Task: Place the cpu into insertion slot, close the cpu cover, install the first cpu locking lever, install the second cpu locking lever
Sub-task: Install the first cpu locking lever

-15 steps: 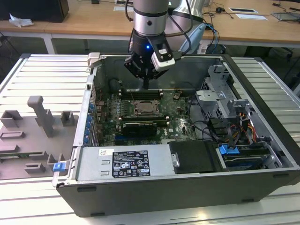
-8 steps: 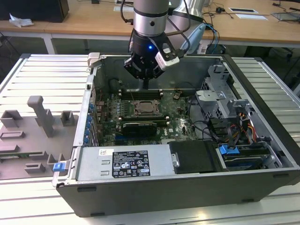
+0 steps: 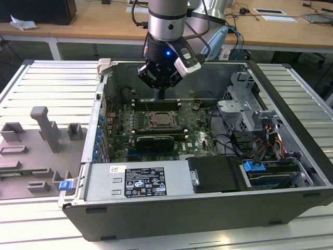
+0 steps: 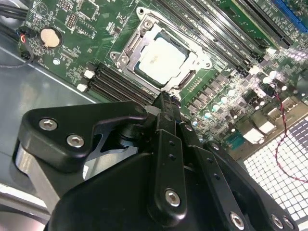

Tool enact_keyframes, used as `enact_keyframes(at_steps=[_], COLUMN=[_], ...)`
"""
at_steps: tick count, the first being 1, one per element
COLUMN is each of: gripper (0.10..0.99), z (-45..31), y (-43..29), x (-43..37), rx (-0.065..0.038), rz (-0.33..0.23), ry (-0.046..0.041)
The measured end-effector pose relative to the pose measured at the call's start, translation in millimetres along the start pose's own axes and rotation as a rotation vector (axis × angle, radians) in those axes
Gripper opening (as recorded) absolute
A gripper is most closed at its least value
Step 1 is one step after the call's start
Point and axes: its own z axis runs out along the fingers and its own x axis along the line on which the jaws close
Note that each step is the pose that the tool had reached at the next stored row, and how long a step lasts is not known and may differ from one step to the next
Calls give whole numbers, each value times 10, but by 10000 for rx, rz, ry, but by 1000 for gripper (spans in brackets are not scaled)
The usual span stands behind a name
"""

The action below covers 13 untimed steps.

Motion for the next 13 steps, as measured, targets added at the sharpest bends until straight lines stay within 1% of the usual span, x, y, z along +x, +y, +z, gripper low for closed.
enact_keyframes(at_steps=[5, 9, 10, 13], gripper=[106, 106, 106, 106], z=[14, 26, 32, 51], y=[-1, -1, 0, 8], x=[0, 17, 32, 109], rx=[-1, -2, -6, -10], rz=[-162, -453, -493, -495], ry=[9, 24, 25, 12])
